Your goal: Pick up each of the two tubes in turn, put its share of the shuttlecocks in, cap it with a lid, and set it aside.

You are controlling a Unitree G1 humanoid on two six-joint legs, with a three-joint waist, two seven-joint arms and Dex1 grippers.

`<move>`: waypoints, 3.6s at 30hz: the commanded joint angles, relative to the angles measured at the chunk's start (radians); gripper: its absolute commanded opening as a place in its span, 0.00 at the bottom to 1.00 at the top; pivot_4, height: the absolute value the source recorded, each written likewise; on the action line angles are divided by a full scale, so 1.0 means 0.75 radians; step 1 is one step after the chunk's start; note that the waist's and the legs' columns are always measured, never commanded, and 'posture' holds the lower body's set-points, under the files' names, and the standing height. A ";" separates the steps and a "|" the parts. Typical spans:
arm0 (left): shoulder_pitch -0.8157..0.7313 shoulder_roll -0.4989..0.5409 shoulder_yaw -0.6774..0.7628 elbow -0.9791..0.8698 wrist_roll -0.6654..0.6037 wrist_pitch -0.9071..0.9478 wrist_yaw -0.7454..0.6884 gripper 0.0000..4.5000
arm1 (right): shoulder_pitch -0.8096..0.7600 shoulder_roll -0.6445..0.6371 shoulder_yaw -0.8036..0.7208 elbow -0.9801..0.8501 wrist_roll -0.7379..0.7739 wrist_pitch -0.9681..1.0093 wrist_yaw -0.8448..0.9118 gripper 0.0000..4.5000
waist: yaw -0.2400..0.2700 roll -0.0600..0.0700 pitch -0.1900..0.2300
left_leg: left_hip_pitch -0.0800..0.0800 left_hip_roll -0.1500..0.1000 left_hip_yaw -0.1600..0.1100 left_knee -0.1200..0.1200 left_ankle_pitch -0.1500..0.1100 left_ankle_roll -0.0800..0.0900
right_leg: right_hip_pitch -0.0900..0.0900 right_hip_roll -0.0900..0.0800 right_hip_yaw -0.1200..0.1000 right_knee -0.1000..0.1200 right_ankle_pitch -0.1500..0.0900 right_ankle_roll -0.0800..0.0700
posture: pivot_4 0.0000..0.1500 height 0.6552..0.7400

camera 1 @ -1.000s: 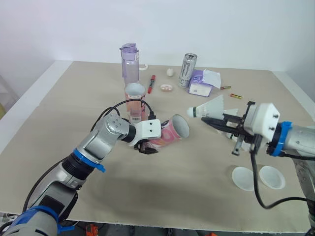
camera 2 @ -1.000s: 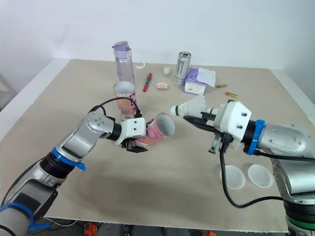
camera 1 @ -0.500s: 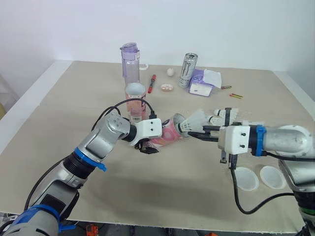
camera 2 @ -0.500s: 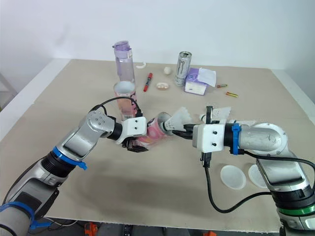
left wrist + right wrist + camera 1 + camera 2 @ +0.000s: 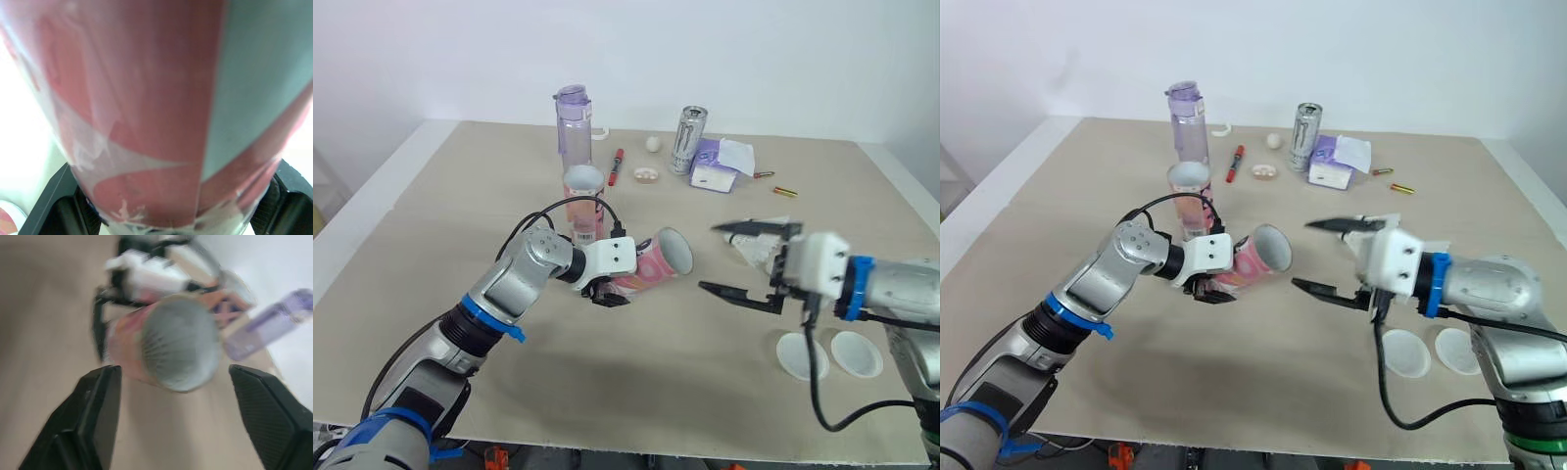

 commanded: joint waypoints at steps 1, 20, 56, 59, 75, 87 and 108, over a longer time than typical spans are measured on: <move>0.014 -0.006 -0.044 0.030 0.015 0.008 0.000 0.74 | 0.115 0.068 -0.242 0.034 0.166 0.229 -0.200 0.99 | 0.001 -0.001 0.000 | 0.000 0.000 0.000 0.000 0.000 0.000 | 0.000 0.000 0.000 0.000 0.000 0.000 | 1.00 1.00; 0.026 -0.006 -0.050 0.018 0.019 0.003 0.003 0.74 | 0.386 0.236 -0.397 0.410 0.040 0.280 -0.447 0.99 | -0.004 0.006 -0.002 | 0.001 -0.003 0.003 0.000 0.000 0.000 | 0.000 -0.002 0.003 0.000 0.000 0.002 | 1.00 1.00; 0.048 0.013 -0.045 0.004 0.023 0.004 0.031 0.74 | 0.095 0.298 -0.211 0.708 -0.022 0.336 -0.484 0.02 | -0.006 0.007 -0.003 | 0.002 -0.005 0.003 0.000 0.000 0.000 | 0.001 -0.001 0.003 0.000 0.000 0.002 | 1.00 1.00; 0.043 0.012 -0.045 0.014 0.024 -0.003 0.030 0.74 | 0.105 0.305 -0.215 0.688 -0.016 0.341 -0.492 0.02 | -0.006 0.007 -0.003 | 0.002 -0.005 0.003 0.000 0.000 0.000 | 0.001 -0.001 0.003 0.000 0.000 0.002 | 1.00 1.00; 0.015 0.001 -0.047 0.069 0.023 -0.038 0.014 0.74 | -0.039 -0.163 -0.131 -0.050 -0.013 0.137 -0.097 0.02 | -0.008 0.011 -0.002 | 0.004 -0.004 0.002 -0.001 0.001 0.001 | 0.002 0.002 0.006 0.000 0.001 0.003 | 1.00 1.00; 0.013 -0.034 -0.038 0.067 0.027 -0.033 0.021 0.74 | -0.220 -0.162 0.202 0.009 -0.242 -0.161 0.085 0.02 | -0.001 0.005 -0.001 | -0.001 -0.011 0.003 -0.001 0.002 0.004 | -0.001 -0.012 0.004 -0.001 -0.002 0.006 | 1.00 1.00; 0.038 -0.020 -0.041 0.035 0.029 -0.019 0.034 0.74 | -0.356 -0.188 0.003 0.103 0.278 0.407 0.103 0.98 | -0.001 0.004 0.000 | -0.001 -0.011 -0.001 -0.001 0.003 0.006 | 0.000 -0.015 0.000 -0.001 0.000 0.003 | 1.00 1.00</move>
